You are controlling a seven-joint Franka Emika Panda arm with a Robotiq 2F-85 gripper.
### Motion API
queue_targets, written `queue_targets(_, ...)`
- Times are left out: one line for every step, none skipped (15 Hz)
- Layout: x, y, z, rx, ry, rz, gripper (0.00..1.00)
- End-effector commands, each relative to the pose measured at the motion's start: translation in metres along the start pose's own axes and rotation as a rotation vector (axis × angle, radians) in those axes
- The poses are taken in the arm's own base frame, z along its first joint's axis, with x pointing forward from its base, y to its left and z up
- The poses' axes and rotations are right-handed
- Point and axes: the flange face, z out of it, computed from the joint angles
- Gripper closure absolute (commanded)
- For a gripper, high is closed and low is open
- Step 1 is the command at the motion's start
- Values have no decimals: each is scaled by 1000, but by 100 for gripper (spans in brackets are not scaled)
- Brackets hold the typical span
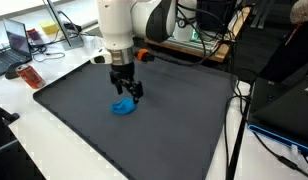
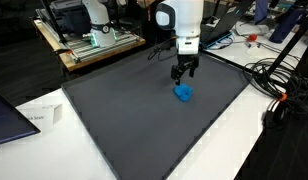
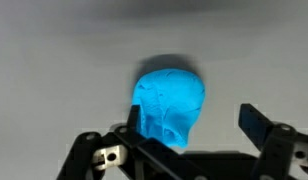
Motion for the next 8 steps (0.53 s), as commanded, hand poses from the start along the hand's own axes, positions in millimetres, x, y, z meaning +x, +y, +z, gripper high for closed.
queue_targets(7,1,14,-5,-23,-6,0)
queue_targets(7,3,18,-15,-26,-7,0)
queue_targets(7,4,22,-20,-27,-11,0)
queue_targets(8,5,24,-28,-26,-15,0)
queue_targets(8,6,27,-37,-23,-20,0)
queue_targets(9,8,30,-47,-23,-24,0)
queue_targets(10,8,31,-47,-26,-29,0)
queue_targets(10,9,33,-47,-28,-36,0)
